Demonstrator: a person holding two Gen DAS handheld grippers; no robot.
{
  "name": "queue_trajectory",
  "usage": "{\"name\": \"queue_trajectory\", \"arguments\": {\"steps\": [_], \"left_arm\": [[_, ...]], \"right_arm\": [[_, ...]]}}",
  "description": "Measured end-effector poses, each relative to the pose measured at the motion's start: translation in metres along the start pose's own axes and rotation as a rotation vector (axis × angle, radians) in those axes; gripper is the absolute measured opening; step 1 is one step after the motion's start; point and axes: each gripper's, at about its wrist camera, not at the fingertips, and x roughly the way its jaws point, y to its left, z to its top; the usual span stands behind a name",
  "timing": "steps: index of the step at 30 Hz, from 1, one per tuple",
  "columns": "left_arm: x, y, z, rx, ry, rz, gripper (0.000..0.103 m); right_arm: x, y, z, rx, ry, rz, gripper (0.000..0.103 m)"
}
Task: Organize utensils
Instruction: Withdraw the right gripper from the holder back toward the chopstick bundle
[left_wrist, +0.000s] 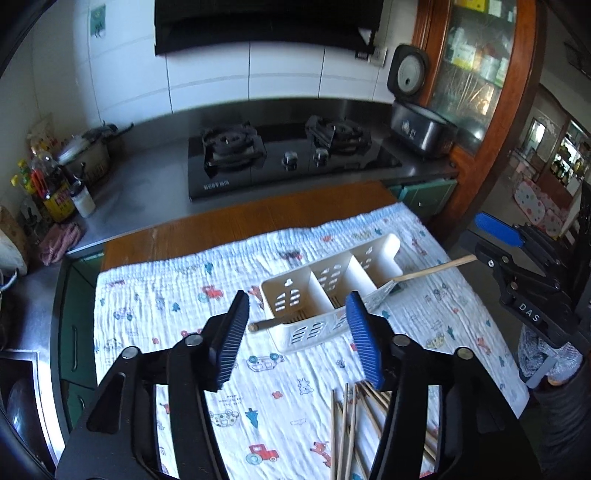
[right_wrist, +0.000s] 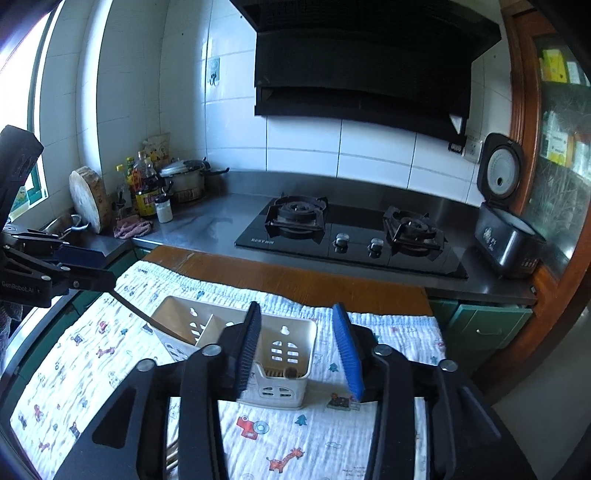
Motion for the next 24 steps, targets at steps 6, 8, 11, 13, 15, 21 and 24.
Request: {"name": "queue_trajectory", "arguments": {"steps": [6,8,11,13,15,21,24], "left_arm": [[-0.034,-0.003,-0.043,-0.011,-0.092,-0.01,0.069],[-0.04,-0.004,-0.062,-0.012,-0.101,-0.015,0.069],[-0.044,-0.006,-0.094,-0.02,-0.109,-0.016,0.07],[-0.046,-0.006,-0.115,-0.03,-0.111,-0.02,0.071],[-0.045,-0.007,-0.136,-0.038,-0.114,-0.021,0.071],[-0.039,-0.006,-0.192,-0.072,-0.1,-0.002,0.071],[-0.033,-0.01,-0.214,-0.066,-0.084,0.024,0.071]], "right_arm": [[-0.051,0.007,-0.025,-0.016,-0.056,0.007,0.061],[-0.066,0.012,-0.039,-0.028,-0.065,0.017,0.067],[-0.082,0.021,-0.061,-0.042,-0.068,0.031,0.075],[-0.09,0.027,-0.08,-0.048,-0.062,0.049,0.077],[-0.095,0.031,-0.096,-0.043,-0.055,0.065,0.079],[-0.104,0.043,-0.147,-0.025,-0.011,0.096,0.081],[-0.109,0.051,-0.17,-0.036,-0.002,0.083,0.082]]}}
